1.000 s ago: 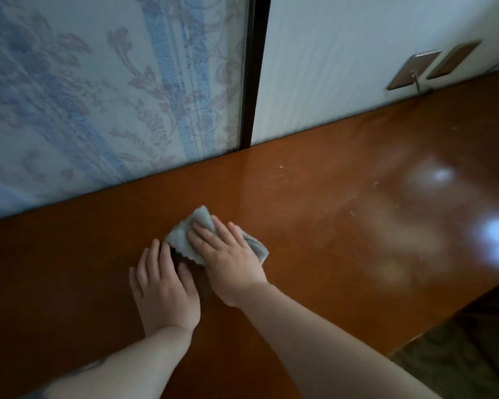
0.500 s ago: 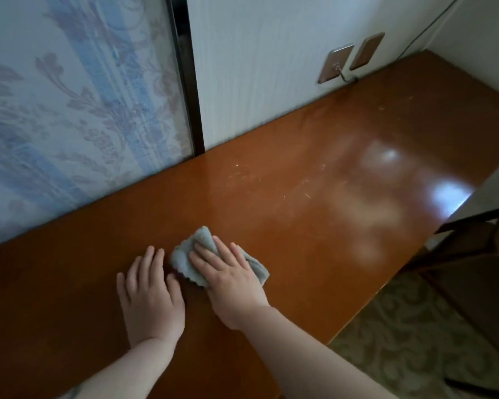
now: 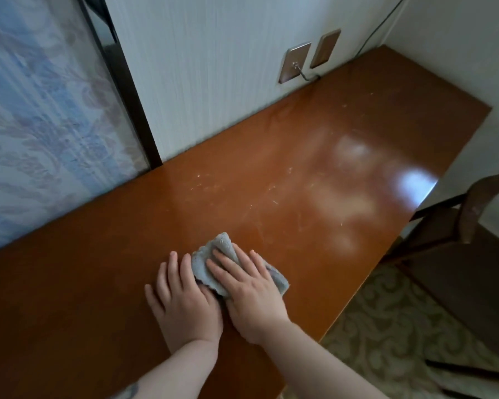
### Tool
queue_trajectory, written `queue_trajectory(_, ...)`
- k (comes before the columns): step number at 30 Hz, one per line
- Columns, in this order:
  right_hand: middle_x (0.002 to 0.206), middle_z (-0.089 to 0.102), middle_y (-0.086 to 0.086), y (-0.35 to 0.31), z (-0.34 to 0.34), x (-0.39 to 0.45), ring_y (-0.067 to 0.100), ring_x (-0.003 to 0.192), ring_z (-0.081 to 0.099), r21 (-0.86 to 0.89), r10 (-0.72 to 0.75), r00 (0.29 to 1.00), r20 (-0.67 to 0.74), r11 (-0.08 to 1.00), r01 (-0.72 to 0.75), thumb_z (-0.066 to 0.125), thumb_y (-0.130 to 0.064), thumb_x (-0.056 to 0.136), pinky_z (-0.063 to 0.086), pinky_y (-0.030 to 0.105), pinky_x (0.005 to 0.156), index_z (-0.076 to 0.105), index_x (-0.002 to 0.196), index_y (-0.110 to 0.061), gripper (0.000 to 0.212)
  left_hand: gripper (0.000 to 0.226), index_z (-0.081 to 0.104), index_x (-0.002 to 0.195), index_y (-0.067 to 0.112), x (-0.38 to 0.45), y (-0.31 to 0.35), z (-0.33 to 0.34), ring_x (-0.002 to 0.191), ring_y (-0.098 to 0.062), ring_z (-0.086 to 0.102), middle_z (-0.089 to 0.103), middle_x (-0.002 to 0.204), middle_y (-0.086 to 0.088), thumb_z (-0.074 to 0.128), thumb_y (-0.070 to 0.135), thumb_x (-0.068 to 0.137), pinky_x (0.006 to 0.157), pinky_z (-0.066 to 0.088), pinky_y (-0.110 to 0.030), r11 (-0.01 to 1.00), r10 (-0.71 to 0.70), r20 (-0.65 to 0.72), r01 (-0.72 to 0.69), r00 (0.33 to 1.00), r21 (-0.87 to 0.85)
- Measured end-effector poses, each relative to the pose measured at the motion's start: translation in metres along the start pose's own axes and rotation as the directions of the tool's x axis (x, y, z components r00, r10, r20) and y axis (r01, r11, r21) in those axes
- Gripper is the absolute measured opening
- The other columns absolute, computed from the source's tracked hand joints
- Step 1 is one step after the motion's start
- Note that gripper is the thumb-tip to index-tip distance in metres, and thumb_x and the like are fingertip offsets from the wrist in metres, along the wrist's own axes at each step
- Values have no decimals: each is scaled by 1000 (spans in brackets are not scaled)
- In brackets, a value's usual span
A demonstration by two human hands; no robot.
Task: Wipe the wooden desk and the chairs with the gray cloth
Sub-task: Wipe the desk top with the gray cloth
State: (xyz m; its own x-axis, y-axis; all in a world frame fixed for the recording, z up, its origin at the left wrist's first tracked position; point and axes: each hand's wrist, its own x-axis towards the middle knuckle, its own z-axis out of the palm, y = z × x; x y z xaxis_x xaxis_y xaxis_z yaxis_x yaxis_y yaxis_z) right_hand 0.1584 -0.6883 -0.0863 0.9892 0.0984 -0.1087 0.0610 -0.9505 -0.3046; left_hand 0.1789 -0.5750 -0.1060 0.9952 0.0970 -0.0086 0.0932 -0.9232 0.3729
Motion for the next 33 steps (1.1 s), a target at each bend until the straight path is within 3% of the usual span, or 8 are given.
queue_trajectory(4, 157, 25, -11, 51, -8, -8, 16, 148, 7, 46, 428, 888, -168, 903, -427, 38, -21, 95, -7, 34, 119, 28, 151, -33, 57, 43, 50, 135, 17, 0, 4, -1, 138, -27, 33, 44, 147, -7, 32, 19, 96, 113, 22, -56, 997, -21, 30, 19, 999, 74)
queue_trajectory(9, 154, 34, -3, 70, -11, -43, 30, 140, 23, 271, 891, 327, -315, 415, -868, 46, -13, 93, 18, 47, 111, 37, 147, -25, 57, 45, 47, 137, 17, -2, 6, -4, 140, -27, 30, 41, 149, -7, 32, 26, 95, 114, 19, -56, 996, -19, 61, 13, 998, 91)
queue_trajectory(15, 138, 52, -13, -24, 20, -6, 23, 128, 42, -19, 136, 950, -280, 989, -147, 58, -27, 85, 41, 44, 102, 52, 134, -33, 50, 38, 53, 127, 11, -1, -1, 5, 133, -30, 36, 47, 143, -10, 45, 17, 91, 109, 24, -59, 999, 15, -38, -13, 999, 41)
queue_trajectory(19, 146, 46, -9, 42, 6, -16, 27, 134, 41, 26, 448, 843, -298, 886, -462, 55, -13, 86, 30, 47, 110, 49, 140, -32, 58, 40, 51, 133, 15, 0, 2, 0, 137, -29, 33, 45, 146, -9, 40, 20, 95, 113, 21, -57, 999, -11, 6, 11, 1000, 46)
queue_trajectory(23, 150, 38, -6, 89, -25, -36, 25, 132, 27, 250, 857, 397, -329, 484, -839, 43, -14, 94, 27, 48, 105, 43, 144, -28, 51, 50, 48, 136, 17, -1, 3, -2, 139, -28, 30, 42, 148, -9, 25, 30, 94, 114, 19, -57, 996, -4, 39, 1, 999, 84)
queue_trajectory(28, 137, 53, -9, 2, 5, -23, 23, 117, 44, -70, 156, 944, -291, 981, -183, 39, -19, 81, 46, 42, 90, 55, 133, -29, 54, 41, 51, 133, 14, -1, 1, 1, 137, -29, 32, 44, 146, -9, 46, 17, 93, 112, 22, -58, 999, -9, 20, 9, 1000, 41)
queue_trajectory(30, 141, 50, -11, 5, 11, -29, 25, 124, 44, -113, 117, 966, -232, 983, -146, 42, -23, 82, 42, 42, 100, 50, 137, -34, 57, 39, 52, 132, 14, -1, 1, 1, 137, -29, 34, 45, 145, -8, 43, 16, 93, 111, 23, -58, 999, -8, -2, 8, 1000, 36)
queue_trajectory(33, 144, 48, -2, 55, 1, -37, 34, 133, 38, 31, 521, 795, -313, 842, -539, 43, -12, 85, 29, 50, 111, 51, 139, -28, 56, 42, 49, 136, 18, 0, 1, 0, 139, -27, 31, 42, 148, -6, 33, 22, 97, 114, 21, -56, 998, -7, 27, 5, 1000, 61)
